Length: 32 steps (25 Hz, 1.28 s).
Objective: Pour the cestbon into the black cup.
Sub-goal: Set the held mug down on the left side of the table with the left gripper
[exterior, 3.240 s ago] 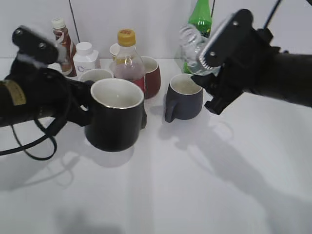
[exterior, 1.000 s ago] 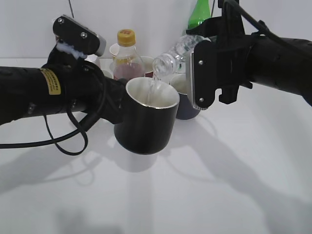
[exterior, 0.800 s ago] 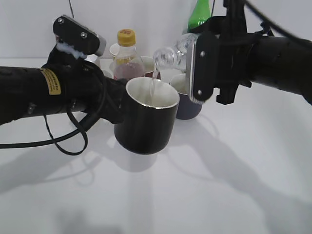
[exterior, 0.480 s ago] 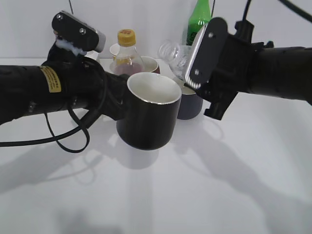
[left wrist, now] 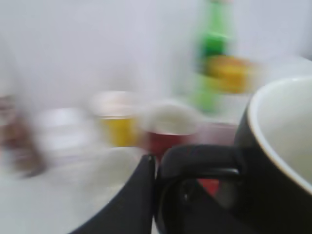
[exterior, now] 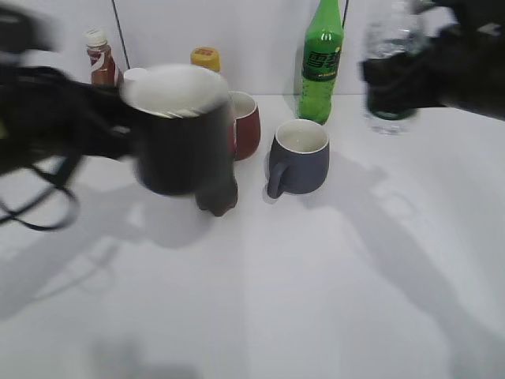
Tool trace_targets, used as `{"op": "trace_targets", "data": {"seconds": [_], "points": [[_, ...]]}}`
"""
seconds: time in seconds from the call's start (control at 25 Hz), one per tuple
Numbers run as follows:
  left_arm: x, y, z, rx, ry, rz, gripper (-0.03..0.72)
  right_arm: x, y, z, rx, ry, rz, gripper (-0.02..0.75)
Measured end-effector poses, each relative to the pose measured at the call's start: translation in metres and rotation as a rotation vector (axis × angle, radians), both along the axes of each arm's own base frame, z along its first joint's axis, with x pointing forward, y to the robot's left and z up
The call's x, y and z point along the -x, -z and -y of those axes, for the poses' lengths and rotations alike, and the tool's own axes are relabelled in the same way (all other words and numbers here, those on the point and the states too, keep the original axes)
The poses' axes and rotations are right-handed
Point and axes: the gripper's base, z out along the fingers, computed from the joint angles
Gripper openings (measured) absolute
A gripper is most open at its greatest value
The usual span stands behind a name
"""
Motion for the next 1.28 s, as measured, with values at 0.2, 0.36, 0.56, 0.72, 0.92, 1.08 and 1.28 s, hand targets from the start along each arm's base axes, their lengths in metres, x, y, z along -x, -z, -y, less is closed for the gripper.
{"op": "trace_targets", "data": {"seconds": [0.2,0.36,0.56,0.72,0.92,1.08,1.28], "points": [[-0.007,0.004,-0.067,0.035,-0.265,0.037,0.05,0.006,0.029,0.028,-0.08,0.074,-0.002,0.499],[-0.027,0.017,-0.112,0.056,-0.465,0.068,0.05,0.003,0.057,0.031,-0.095,0.082,-0.01,0.499],[-0.051,0.056,-0.13,0.066,-0.545,0.128,0.05,-0.011,0.083,0.026,-0.144,0.068,0.107,0.499],[-0.063,0.097,-0.129,0.038,-0.542,0.091,0.05,-0.016,0.106,0.027,-0.15,0.094,0.1,0.499],[-0.073,0.131,-0.134,0.011,-0.558,0.023,0.05,-0.019,0.12,0.033,-0.158,0.17,0.068,0.499],[-0.081,0.139,-0.142,0.009,-0.58,0.024,0.05,-0.023,0.137,0.037,-0.157,0.239,0.028,0.499],[-0.092,0.147,-0.145,-0.004,-0.532,0.029,0.05,-0.023,0.154,0.037,-0.165,0.246,-0.028,0.499]]}}
